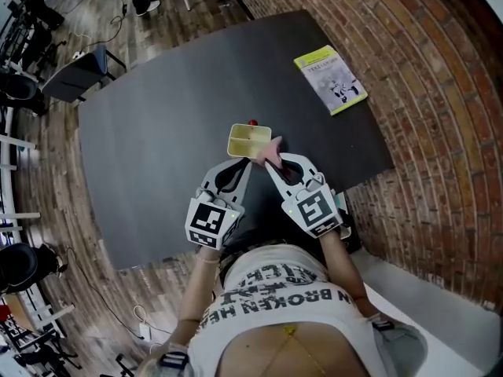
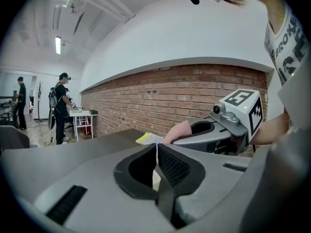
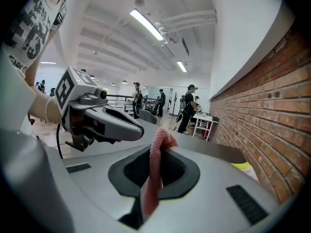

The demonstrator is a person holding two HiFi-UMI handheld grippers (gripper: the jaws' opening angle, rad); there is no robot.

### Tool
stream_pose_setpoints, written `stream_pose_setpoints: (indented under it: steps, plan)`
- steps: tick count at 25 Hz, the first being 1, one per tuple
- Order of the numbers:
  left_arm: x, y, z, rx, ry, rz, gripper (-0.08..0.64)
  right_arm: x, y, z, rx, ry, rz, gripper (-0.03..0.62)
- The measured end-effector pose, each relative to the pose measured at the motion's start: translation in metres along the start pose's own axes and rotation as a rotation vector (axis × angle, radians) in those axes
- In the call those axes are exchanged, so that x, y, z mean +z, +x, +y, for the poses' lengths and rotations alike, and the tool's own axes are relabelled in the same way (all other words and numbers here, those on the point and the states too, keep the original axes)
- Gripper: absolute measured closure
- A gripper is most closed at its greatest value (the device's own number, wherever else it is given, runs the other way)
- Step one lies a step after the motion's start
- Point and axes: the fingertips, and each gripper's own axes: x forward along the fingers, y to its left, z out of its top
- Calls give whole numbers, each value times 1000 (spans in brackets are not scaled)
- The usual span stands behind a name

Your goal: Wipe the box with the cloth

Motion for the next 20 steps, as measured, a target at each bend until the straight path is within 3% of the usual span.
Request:
stream_pose_setpoints:
  steps: [8,14,17,20]
  plan:
    - [-29,24,12,-50,51,108,552,-27,12,-26,-29,43,51,575]
    - [-52,43,23,-98,16,207,547,-51,24,-56,-48,35,126,575]
    - [-65,53,27,-124,101,280,491,-67,31,-71,-63,44,165,575]
    - [-87,62,22,-196,237,367,455,-85,40,-85,-72,70,200,575]
